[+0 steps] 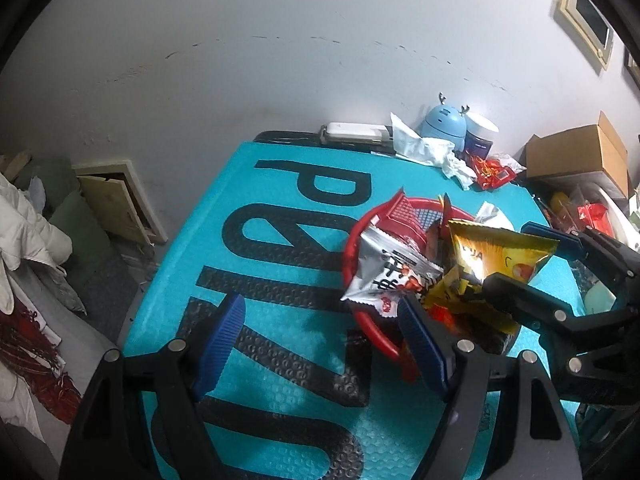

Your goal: Organize snacks

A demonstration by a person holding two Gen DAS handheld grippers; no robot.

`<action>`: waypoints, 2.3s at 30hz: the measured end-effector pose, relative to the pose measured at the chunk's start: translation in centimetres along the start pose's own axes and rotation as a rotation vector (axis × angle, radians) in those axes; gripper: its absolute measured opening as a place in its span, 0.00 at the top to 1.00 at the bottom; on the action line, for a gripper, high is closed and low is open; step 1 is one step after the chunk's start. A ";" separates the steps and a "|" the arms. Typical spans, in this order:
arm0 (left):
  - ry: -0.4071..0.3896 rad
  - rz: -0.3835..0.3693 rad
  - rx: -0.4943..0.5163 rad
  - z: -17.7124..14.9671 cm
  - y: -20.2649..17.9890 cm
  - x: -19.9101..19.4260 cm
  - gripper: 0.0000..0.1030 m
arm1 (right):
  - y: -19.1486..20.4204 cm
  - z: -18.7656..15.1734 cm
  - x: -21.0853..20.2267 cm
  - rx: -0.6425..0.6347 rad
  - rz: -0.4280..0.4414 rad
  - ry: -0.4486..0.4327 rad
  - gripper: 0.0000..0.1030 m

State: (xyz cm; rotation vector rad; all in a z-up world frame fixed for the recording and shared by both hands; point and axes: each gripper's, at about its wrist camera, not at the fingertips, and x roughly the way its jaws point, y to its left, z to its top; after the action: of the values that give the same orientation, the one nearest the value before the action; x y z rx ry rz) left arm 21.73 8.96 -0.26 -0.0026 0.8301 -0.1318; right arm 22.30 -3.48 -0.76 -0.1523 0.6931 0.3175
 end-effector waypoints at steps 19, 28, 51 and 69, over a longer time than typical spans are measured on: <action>-0.123 -0.029 0.033 1.3 -2.5 -6.1 0.24 | -0.3 1.1 -6.5 0.026 -0.026 -0.108 0.26; -0.214 -0.044 0.039 1.3 -3.7 -11.5 0.24 | 0.8 1.0 -12.5 0.016 -0.048 -0.205 0.26; -0.295 -0.123 0.076 -4.9 -7.6 -19.7 0.24 | 3.1 -5.4 -21.7 0.063 -0.094 -0.255 0.26; -0.221 -0.168 0.053 -10.1 -9.5 -18.6 0.24 | 3.0 -11.7 -22.0 0.131 -0.130 -0.169 0.26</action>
State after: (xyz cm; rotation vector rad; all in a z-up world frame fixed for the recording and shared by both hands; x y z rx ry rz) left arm 0.78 2.18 7.14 -0.0370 0.6045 -0.3061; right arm -1.63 -8.69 4.51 -0.0442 0.5323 0.1576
